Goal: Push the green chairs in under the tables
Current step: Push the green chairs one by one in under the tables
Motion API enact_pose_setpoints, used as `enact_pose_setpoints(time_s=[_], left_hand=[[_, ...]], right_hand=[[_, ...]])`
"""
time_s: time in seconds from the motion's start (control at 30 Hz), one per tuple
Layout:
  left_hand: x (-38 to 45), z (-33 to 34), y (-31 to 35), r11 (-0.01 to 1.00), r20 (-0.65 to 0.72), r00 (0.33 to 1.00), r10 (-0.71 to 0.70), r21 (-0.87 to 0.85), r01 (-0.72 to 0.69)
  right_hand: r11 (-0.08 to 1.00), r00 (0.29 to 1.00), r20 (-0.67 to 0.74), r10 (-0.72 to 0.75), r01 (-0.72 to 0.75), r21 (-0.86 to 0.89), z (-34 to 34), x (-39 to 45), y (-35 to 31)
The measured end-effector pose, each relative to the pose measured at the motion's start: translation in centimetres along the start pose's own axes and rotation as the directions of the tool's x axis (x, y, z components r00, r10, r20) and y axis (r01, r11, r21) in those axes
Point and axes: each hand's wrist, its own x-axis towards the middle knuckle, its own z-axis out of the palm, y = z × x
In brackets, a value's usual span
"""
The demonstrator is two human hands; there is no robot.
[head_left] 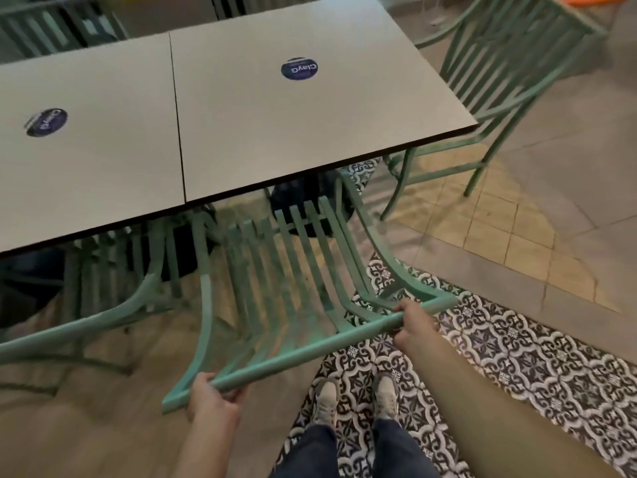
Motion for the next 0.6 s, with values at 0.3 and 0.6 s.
enact_pose_setpoints(time_s=[0.3,0.6], left_hand=[[-4.6,4.6,-5.4,1.000,0.078,0.997,-0.019,-0.011,0.020],[-7.5,11.2,-10.3,0.998,0.121,0.991,-0.059,-0.006,0.060]], right_hand=[[1.000,1.000,-0.023,0.020,-0.020,-0.001,-3.8,2.5,-6.9],[1.000,1.000,-0.016,0.001,-0.001,-0.017,-6.3,4.5,-14.7]])
